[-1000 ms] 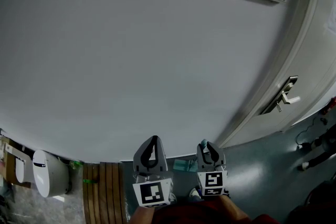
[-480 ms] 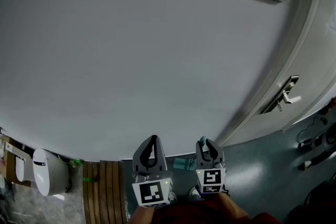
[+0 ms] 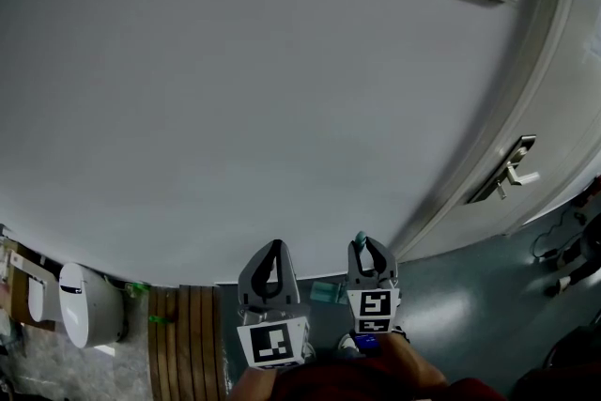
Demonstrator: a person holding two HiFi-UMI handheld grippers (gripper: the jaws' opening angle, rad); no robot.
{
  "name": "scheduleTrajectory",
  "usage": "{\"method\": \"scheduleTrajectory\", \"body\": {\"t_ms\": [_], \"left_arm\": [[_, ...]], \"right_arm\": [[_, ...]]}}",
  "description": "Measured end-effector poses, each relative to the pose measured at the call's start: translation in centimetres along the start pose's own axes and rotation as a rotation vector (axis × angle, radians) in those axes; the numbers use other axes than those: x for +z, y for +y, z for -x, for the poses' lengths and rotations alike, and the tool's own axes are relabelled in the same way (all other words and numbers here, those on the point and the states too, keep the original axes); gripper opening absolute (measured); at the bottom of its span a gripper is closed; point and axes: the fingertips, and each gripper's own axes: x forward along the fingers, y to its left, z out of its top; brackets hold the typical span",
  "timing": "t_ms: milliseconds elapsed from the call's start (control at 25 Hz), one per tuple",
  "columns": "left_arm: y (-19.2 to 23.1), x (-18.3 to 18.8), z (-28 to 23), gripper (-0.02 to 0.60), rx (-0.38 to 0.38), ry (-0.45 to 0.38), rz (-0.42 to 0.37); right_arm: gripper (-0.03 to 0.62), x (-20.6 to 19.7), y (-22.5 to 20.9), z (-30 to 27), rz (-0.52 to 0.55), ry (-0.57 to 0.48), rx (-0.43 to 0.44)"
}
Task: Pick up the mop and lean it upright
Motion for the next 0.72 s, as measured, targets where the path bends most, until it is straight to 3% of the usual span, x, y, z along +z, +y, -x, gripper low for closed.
{"method": "scheduleTrajectory", "body": {"t_ms": [720], "left_arm": [[1.0,0.1,0.8,0.014,0.036,0.003,-0.007]], "right_arm": [[0.109,0.5,-1.1,-5.3,0.008,0.008,-0.035]]}}
